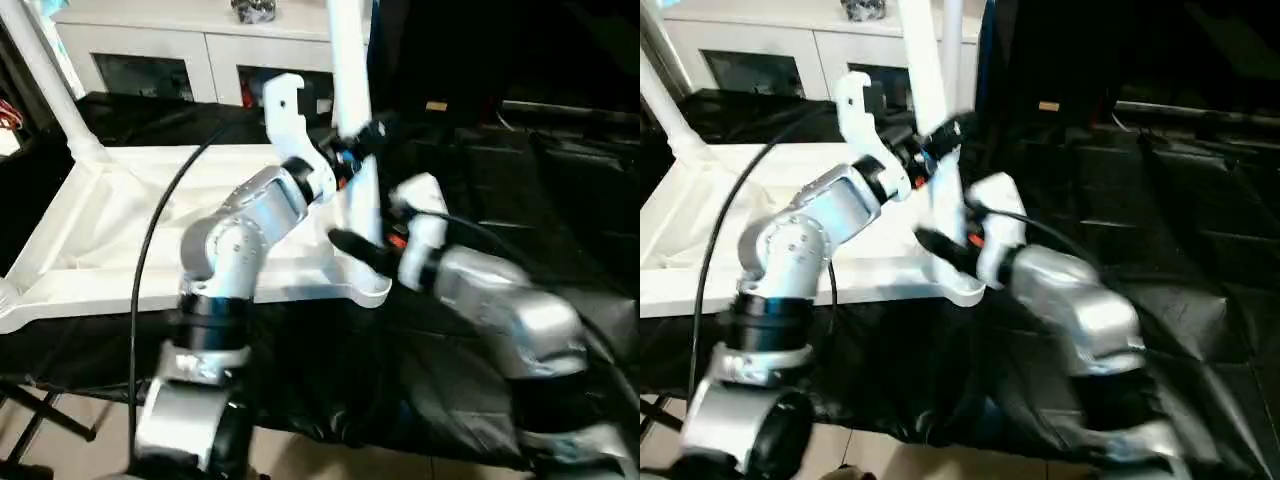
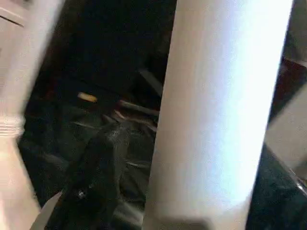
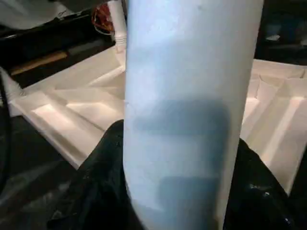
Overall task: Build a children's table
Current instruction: Pick table leg
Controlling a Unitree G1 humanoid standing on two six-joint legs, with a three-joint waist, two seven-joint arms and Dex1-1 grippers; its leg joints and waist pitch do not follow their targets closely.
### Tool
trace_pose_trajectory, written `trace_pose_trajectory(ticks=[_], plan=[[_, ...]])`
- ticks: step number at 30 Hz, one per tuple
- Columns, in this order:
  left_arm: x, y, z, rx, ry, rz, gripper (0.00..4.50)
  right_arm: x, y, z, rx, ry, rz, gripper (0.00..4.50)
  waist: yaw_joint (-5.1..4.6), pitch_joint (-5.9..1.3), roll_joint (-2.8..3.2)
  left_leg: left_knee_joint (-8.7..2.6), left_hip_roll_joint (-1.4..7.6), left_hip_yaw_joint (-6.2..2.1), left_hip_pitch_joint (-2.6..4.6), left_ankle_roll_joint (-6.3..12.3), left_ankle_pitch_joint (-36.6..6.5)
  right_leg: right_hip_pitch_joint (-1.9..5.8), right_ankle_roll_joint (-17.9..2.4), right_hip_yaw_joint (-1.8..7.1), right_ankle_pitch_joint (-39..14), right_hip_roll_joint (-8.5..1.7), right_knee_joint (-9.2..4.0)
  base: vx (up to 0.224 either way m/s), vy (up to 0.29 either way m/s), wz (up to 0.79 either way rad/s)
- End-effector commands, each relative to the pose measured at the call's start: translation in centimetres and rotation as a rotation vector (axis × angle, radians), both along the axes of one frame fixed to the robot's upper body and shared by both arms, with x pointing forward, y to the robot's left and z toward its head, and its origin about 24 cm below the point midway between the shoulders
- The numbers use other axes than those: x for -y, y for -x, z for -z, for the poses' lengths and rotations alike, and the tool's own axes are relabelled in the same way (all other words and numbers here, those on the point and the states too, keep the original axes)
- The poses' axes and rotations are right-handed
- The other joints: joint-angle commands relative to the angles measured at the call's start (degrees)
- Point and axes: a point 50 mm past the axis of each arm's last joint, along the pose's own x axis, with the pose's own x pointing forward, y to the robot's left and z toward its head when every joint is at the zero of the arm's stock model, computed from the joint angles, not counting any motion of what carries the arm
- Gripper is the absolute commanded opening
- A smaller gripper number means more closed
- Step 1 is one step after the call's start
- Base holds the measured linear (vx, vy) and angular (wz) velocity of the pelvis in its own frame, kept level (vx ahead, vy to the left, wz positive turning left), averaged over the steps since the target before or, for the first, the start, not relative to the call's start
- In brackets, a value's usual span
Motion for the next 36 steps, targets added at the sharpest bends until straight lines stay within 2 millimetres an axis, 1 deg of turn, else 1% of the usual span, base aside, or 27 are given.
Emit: trace_pose_trajectory(ticks=[1, 2, 4, 5, 6, 7, 8, 9, 11, 14, 16, 17, 19, 20, 21, 22, 23, 24, 28, 29, 30, 31, 32, 34, 36], plan=[[0.1, 0.0, 0.8, -0.044, -0.011, -0.038, 2.81, -0.9, -0.1, -2.1, 0.097, -0.029, -0.017, 1.94, 0.14, -4.36, -0.81, -2.97, 0.02, 0.27, 1.57, 0.27, -0.17, 2.50, -12.21, 0.50, 14.37, -2.06, -2.92, 0.000, 0.000, 0.00], [0.2, 0.1, 0.7, -0.048, 0.002, -0.038, 2.81, -1.1, -0.1, -2.1, 0.096, -0.036, -0.012, 1.94, 0.23, -4.37, -0.82, -2.98, 0.03, 0.24, 1.56, 0.28, -0.22, 2.54, -12.17, 0.48, 14.46, -2.06, -2.90, 0.000, 0.000, 0.00], [0.6, 0.2, 0.5, -0.050, 0.030, -0.022, 2.54, -1.3, 0.0, -2.1, 0.094, -0.047, -0.010, 1.94, 0.29, -4.22, -0.79, -3.14, 0.05, 0.23, 1.51, -0.08, -1.17, 2.50, -11.96, 0.44, 13.40, -2.11, -3.00, 0.000, 0.000, 0.00], [0.8, 0.3, 0.4, -0.049, 0.042, -0.020, 2.54, -1.5, 0.1, -2.2, 0.094, -0.050, -0.011, 1.94, 0.26, -4.14, -0.79, -3.21, 0.05, 0.22, 1.56, -0.40, -2.02, 2.46, -11.71, 0.45, 12.20, -2.13, -3.14, 0.000, 0.000, 0.00], [0.9, 0.3, 0.3, -0.048, 0.049, -0.014, 2.45, -1.6, 0.1, -2.2, 0.095, -0.051, -0.009, 1.94, 0.30, -4.11, -0.82, -3.26, 0.06, 0.19, 1.56, -0.77, -2.55, 2.50, -11.46, 0.46, 11.34, -2.16, -3.18, 0.000, 0.000, 0.00], [1.0, 0.3, 0.2, -0.048, 0.051, -0.012, 2.35, -1.6, 0.1, -2.2, 0.095, -0.052, -0.008, 1.94, 0.19, -4.06, -0.70, -3.34, 0.06, 0.14, 1.55, -1.05, -2.98, 2.46, -11.07, 0.45, 10.79, -2.13, -3.26, 0.000, 0.000, 0.00], [1.0, 0.4, 0.2, -0.047, 0.055, -0.008, 2.35, -1.7, 0.1, -2.2, 0.095, -0.054, -0.005, 1.94, 0.20, -4.08, -0.61, -3.31, 0.07, 0.14, 1.59, -1.21, -3.13, 2.41, -10.98, 0.47, 10.70, -2.17, -3.26, 0.000, 0.000, 0.00], [1.1, 0.4, 0.1, -0.047, 0.056, -0.008, 2.17, -1.7, 0.1, -2.2, 0.095, -0.055, -0.002, 1.94, 0.08, -4.09, -0.67, -3.35, 0.02, 0.11, 1.55, -1.40, -3.09, 2.46, -10.79, 0.46, 10.82, -2.14, -3.25, 0.000, 0.000, 0.00], [1.1, 0.5, 0.0, -0.045, 0.067, 0.010, 2.14, -1.8, 0.1, -2.2, 0.092, -0.054, 0.008, 1.94, 0.00, -4.10, -0.54, -3.34, 0.02, 0.06, 1.54, -1.56, -2.98, 2.44, -10.65, 0.43, 11.26, -2.11, -3.22, 0.000, 0.000, 0.00], [1.0, 0.7, -0.1, -0.034, 0.069, 0.047, 2.09, -1.6, 0.1, -2.2, 0.078, -0.062, 0.012, 1.94, -0.06, -4.06, -0.55, -3.38, 0.00, 0.08, 1.58, -1.79, -3.46, 2.40, -10.63, 0.46, 10.96, -2.12, -3.29, 0.000, 0.000, 0.00], [0.9, 0.7, -0.1, -0.026, 0.062, 0.067, 2.08, -1.0, 0.0, -2.3, 0.057, -0.080, 0.002, 2.64, -0.06, -4.07, -0.59, -3.34, -0.04, 0.13, 1.62, -1.83, -3.71, 2.40, -10.46, 0.51, 10.76, -2.08, -3.33, 0.000, 0.000, 0.00], [0.7, 0.6, -0.1, -0.025, 0.059, 0.070, 2.08, -0.7, -0.1, -2.4, 0.046, -0.085, -0.006, 2.64, -0.07, -4.05, -0.60, -3.37, -0.05, 0.11, 1.61, -1.73, -3.61, 2.41, -10.42, 0.50, 10.93, -2.04, -3.28, 0.000, 0.000, 0.00], [0.5, 0.5, -0.1, -0.028, 0.053, 0.075, 2.03, -0.1, 0.0, -2.5, 0.034, -0.082, -0.027, 2.83, 0.05, -4.11, -0.59, -3.35, 0.00, 0.10, 1.69, -1.63, -3.58, 2.43, -10.27, 0.49, 11.39, -2.03, -3.23, 0.000, 0.000, 0.00], [0.4, 0.4, -0.1, -0.030, 0.050, 0.079, 2.03, 0.1, 0.0, -2.6, 0.029, -0.078, -0.040, 2.83, 0.00, -4.14, -0.60, -3.31, -0.06, 0.08, 1.68, -1.59, -3.24, 2.50, -10.30, 0.48, 11.75, -1.96, -3.13, 0.000, 0.000, 0.00], [0.2, 0.3, -0.1, -0.032, 0.049, 0.080, 1.95, 0.6, 0.0, -2.6, 0.009, -0.062, -0.058, 3.06, 0.05, -4.12, -0.64, -3.28, -0.11, 0.14, 1.66, -1.58, -3.11, 2.44, -10.42, 0.46, 11.70, -1.94, -3.17, 0.000, 0.000, 0.00], [0.2, 0.3, -0.1, -0.032, 0.049, 0.080, 1.91, 0.6, 0.0, -2.6, 0.009, -0.062, -0.058, 3.10, -0.01, -4.10, -0.72, -3.27, -0.12, 0.19, 1.70, -1.48, -3.11, 2.48, -10.49, 0.50, 11.68, -1.87, -3.23, 0.000, 0.000, 0.00], [0.1, 0.1, -0.2, -0.032, 0.047, 0.083, 1.91, 1.1, 0.0, -2.6, -0.010, -0.049, -0.072, 3.10, 0.16, -4.08, -0.63, -3.22, -0.05, 0.22, 1.70, -1.45, -3.01, 2.40, -10.58, 0.57, 11.81, -1.97, -3.23, 0.000, 0.000, 0.00], [0.0, 0.0, -0.3, -0.023, 0.039, 0.088, 1.88, 1.8, 0.0, -2.7, -0.025, -0.034, -0.082, 3.11, 0.24, -4.13, -0.80, -3.24, -0.12, 0.19, 1.67, -1.37, -2.83, 2.61, -10.68, 0.51, 11.89, -1.95, -3.24, 0.000, 0.000, 0.00], [0.0, 0.1, -0.5, 0.015, 0.003, 0.112, 1.86, 3.1, -0.1, -2.8, -0.057, -0.010, -0.102, 3.11, 0.28, -4.19, -1.06, -3.12, -0.14, 0.25, 1.52, -0.81, -2.14, 2.74, -11.10, 0.54, 11.92, -2.10, -3.19, 0.000, 0.000, 0.00], [0.0, 0.1, -0.5, 0.019, -0.001, 0.115, 1.86, 3.2, -0.1, -2.8, -0.061, -0.009, -0.105, 3.11, 0.26, -4.16, -1.06, -3.12, -0.14, 0.28, 1.49, -0.67, -2.11, 2.70, -11.20, 0.55, 11.78, -2.11, -3.22, 0.000, 0.000, 0.00], [0.1, 0.1, -0.6, 0.026, -0.009, 0.123, 1.85, 3.4, 0.0, -2.9, -0.069, 0.000, -0.119, 3.11, 0.15, -4.17, -1.22, -3.10, -0.13, 0.32, 1.47, -0.44, -2.01, 2.72, -11.49, 0.54, 11.62, -2.12, -3.22, 0.000, 0.000, 0.00], [0.2, 0.2, -0.6, 0.035, -0.016, 0.133, 1.85, 3.5, 0.0, -2.9, -0.077, 0.008, -0.132, 3.11, 0.24, -4.23, -1.17, -3.04, -0.07, 0.30, 1.53, -0.14, -1.65, 2.75, -11.82, 0.54, 11.78, -2.14, -3.15, 0.000, 0.000, 0.00], [0.3, 0.3, -0.8, 0.048, -0.025, 0.148, 1.85, 3.7, 0.1, -3.0, -0.088, 0.017, -0.145, 3.11, 0.27, -4.22, -1.31, -3.03, -0.05, 0.34, 1.52, 0.01, -1.53, 2.76, -11.94, 0.56, 11.86, -2.13, -3.16, 0.000, 0.000, 0.00], [0.3, 0.3, -0.8, 0.049, -0.026, 0.148, 1.85, 3.7, 0.1, -3.0, -0.089, 0.017, -0.145, 3.11, 0.31, -4.22, -1.19, -2.97, -0.01, 0.37, 1.51, 0.26, -1.22, 2.65, -12.37, 0.57, 11.87, -2.17, -3.10, 0.000, 0.000, 0.00], [0.5, 0.4, -1.0, 0.071, -0.036, 0.180, 1.85, 4.2, 0.0, -3.3, -0.113, 0.003, -0.146, 3.11, 0.32, -4.19, -1.22, -2.99, -0.03, 0.39, 1.54, 0.40, -1.24, 2.65, -12.91, 0.53, 11.67, -2.18, -3.11, 0.000, 0.000, 0.00]])
